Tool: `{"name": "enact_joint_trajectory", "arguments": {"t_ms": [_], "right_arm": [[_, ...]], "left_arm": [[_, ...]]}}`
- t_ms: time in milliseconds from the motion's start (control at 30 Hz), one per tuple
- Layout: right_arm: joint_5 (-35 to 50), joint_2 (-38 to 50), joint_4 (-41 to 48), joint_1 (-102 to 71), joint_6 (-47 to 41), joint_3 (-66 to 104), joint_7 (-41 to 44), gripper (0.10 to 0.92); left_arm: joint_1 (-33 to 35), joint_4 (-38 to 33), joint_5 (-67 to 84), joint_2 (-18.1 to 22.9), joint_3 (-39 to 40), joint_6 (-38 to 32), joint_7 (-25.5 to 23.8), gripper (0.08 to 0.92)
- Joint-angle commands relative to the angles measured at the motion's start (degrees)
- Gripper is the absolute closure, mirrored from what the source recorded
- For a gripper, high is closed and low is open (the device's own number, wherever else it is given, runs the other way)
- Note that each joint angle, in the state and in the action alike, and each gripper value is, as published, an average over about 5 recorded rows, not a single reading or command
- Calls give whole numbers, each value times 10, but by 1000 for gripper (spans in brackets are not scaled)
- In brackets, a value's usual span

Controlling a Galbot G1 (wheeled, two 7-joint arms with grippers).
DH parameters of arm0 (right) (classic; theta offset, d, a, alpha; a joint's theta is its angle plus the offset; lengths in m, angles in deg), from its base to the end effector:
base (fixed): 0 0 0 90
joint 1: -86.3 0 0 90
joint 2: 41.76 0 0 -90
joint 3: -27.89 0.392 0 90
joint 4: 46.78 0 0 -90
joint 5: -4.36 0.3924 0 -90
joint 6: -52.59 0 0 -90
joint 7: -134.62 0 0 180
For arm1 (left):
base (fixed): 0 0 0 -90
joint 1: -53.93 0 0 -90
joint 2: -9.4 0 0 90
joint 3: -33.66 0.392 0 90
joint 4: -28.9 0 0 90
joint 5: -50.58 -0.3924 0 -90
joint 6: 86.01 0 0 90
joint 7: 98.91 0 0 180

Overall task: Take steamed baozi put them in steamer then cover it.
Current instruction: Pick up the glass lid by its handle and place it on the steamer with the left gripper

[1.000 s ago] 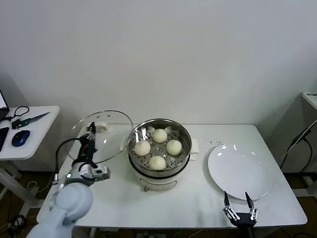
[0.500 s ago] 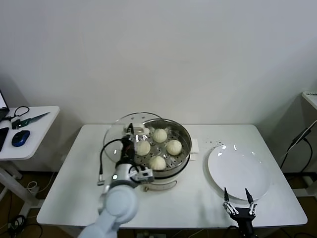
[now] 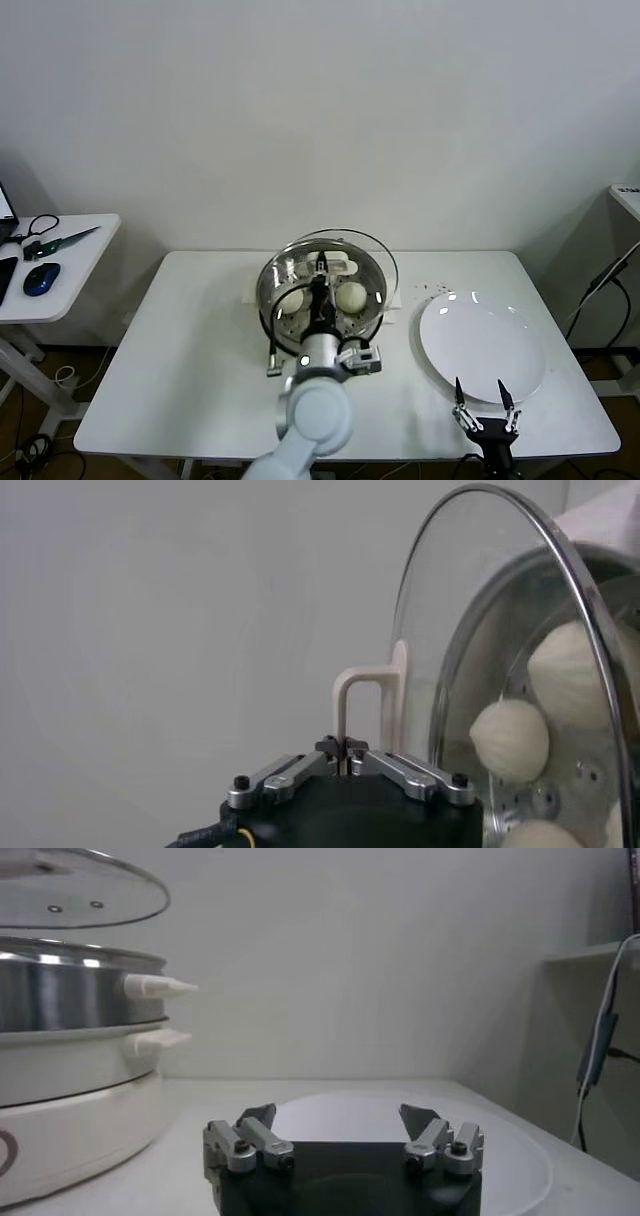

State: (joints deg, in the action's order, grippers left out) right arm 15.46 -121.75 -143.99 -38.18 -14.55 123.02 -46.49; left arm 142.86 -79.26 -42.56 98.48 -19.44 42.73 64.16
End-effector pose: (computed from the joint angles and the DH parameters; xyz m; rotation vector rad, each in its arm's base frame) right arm 0.1320 -0.0939 -0.4928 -0.1272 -3.0763 0.0308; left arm 0.3032 -0.2195 -0.2676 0.0267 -2.3658 -2.0572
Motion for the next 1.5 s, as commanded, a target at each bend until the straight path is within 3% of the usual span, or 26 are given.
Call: {"name": "enact_joint_trajectory", "arguments": {"t_ms": [33, 233, 833, 1500], "right_arm": [[-2, -1, 0, 1, 1, 1, -5, 203], [1, -2, 0, -1, 4, 5, -6, 203], [-1, -6, -4, -9, 11, 6, -7, 203], [-8, -16, 9, -3, 13, 4, -7, 203]], "left_arm": [[0, 25, -39, 52, 29, 4, -7, 875], [-4, 48, -42, 51, 20, 2, 1, 875], [-6, 53, -19, -21, -18, -9, 9, 875], [-3, 64, -5, -13, -21, -10, 35, 875]]}}
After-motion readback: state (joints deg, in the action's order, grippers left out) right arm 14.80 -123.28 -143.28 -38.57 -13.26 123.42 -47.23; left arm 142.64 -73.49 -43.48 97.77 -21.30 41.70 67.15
